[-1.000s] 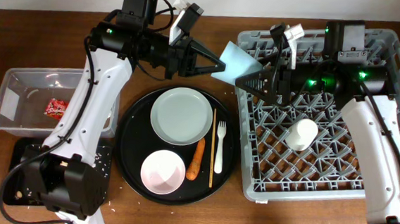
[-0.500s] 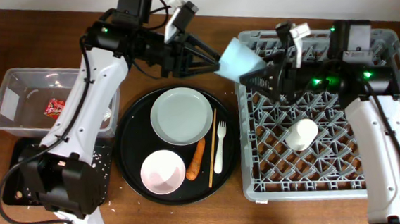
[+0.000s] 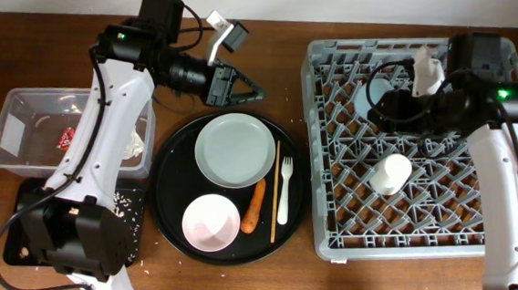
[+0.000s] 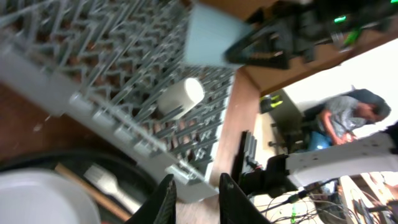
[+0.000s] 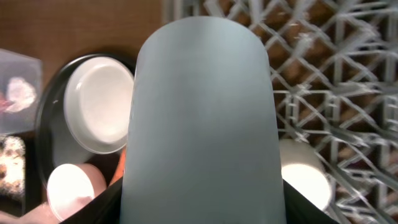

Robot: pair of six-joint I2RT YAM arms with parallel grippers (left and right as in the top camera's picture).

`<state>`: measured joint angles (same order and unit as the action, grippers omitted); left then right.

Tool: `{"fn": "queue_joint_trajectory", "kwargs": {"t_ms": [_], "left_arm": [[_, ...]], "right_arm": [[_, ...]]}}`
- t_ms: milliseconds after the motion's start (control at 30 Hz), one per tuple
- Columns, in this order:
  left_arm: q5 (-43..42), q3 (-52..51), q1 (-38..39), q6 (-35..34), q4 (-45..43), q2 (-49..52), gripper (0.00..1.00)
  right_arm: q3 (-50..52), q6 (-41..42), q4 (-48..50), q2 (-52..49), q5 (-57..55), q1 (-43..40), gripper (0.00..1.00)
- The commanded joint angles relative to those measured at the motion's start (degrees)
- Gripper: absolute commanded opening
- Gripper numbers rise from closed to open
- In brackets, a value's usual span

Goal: Sort waste into correct bins and load items into the dishwasher rack
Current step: 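Set the light-blue cup upside down in the rack with the right gripper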

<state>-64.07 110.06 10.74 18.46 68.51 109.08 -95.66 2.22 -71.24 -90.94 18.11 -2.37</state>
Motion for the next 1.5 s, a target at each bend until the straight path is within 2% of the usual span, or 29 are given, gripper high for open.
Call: {"fn": "queue_joint_trajectory", "kwargs": {"t_ms": [0,67,200,267,333,567,1033,1100,1133,1333,1467], "left_arm": [[11.5,0.7,-0.2,0.2,3.9,-0.4,0.19],[16.6,0.7,-0.2,-3.1,4.9,-0.4,0.19],[36.9,0.7,0.1,-17.7,5.7,-0.4,0.19],[40.2,0.7,0.3,-19.3,6.2,-0.4,0.19],[40.2,0.7,0.6,-19.3,6.6,-0.4,0.2],[40.4,0.7,1.0,-19.3,6.9,-0.4,0.2],[41.2,0.7,1.0,-19.3,7.2,-0.4,0.2],[41.2,0.7,1.0,-19.3,7.2,-0.4,0.2],[41.2,0.7,1.0,-19.3,7.2,-0.4,0.2],[41.2,0.7,1.0,-19.3,7.3,-0.4,0.2],[44.1,0.7,1.0,-19.3,7.9,-0.4,0.2]], "right_arm": [[-1.4,2.5,-2.3,0.4,-10.5,-0.3,0.54],[-1.4,2.8,-2.6,0.4,-11.3,-0.2,0.54],[-1.4,4.3,-1.9,-0.2,-15.2,3.1,0.54],[-1.4,5.5,-1.2,-2.2,-18.9,6.2,0.55],[-1.4,5.8,-0.7,-5.0,-22.4,8.3,0.55],[-1.4,5.6,-0.3,-13.9,-22.7,8.8,0.55],[0.9,5.6,1.7,-16.5,-21.6,8.8,0.56],[0.9,5.6,1.7,-16.5,-21.6,8.7,0.7],[0.9,5.5,1.6,-16.5,-21.6,8.7,0.73],[0.7,5.1,2.1,-16.5,-21.6,8.7,0.75],[-11.4,3.8,-6.0,-16.0,-21.2,7.9,0.79]]}}
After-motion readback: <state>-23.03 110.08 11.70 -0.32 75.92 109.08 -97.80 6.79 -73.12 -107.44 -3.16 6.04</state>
